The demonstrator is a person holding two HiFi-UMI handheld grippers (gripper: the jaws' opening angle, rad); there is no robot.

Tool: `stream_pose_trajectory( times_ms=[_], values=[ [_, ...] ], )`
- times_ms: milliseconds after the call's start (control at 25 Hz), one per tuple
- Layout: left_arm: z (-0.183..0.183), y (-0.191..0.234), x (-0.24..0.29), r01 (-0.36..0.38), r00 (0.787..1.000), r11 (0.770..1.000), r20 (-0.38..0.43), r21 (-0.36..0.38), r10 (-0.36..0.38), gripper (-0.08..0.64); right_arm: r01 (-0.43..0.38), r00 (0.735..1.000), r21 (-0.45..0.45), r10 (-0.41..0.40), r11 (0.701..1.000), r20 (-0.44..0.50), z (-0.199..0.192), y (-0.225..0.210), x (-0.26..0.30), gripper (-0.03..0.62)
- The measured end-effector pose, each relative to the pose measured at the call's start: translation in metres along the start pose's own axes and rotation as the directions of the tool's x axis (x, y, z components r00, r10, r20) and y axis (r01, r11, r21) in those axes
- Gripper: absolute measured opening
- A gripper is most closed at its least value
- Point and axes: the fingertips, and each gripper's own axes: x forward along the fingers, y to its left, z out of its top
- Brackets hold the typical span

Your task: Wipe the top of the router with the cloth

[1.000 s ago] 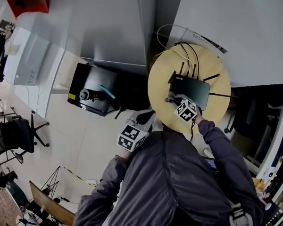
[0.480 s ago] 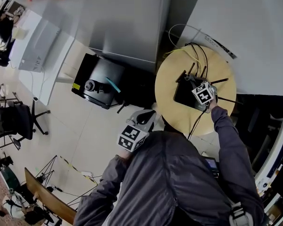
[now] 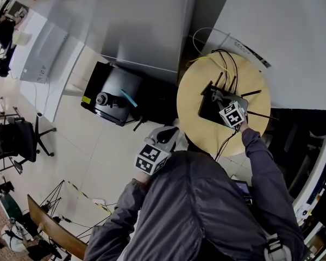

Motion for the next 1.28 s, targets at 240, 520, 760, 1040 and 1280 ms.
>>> stream_pose_trajectory(
  times_ms=[240, 520, 760, 1040, 1280],
  values=[
    [0.004, -0.004, 0.006, 0.025, 1.000, 1.000, -0.006, 0.017, -0.025, 0.000, -0.022, 0.999, -0.003, 0.023, 1.000, 0.022, -0.012, 0.032, -0.012, 0.028],
    [0.003, -0.007, 0.009, 0.045, 0.999, 0.999, -0.018, 0.025, -0.044, 0.000, -0.077, 0.997, 0.005, 0.077, 0.997, 0.028, -0.026, 0.066, -0.022, 0.028],
    [0.005, -0.007, 0.012, 0.049, 0.999, 0.998, -0.019, 0.027, -0.049, 0.000, -0.116, 0.993, -0.055, 0.117, 0.992, 0.014, -0.030, 0.086, -0.027, 0.028],
    [0.005, -0.006, 0.010, 0.039, 0.999, 0.999, -0.019, 0.023, -0.039, 0.000, 0.001, 0.996, 0.092, -0.010, 0.996, 0.093, -0.014, -0.003, -0.027, 0.029],
    [0.005, -0.008, 0.009, 0.051, 0.998, 0.998, -0.030, 0.031, -0.050, 0.000, 0.096, 0.995, 0.085, -0.095, 0.992, -0.022, -0.024, -0.055, -0.014, 0.029]
  ],
)
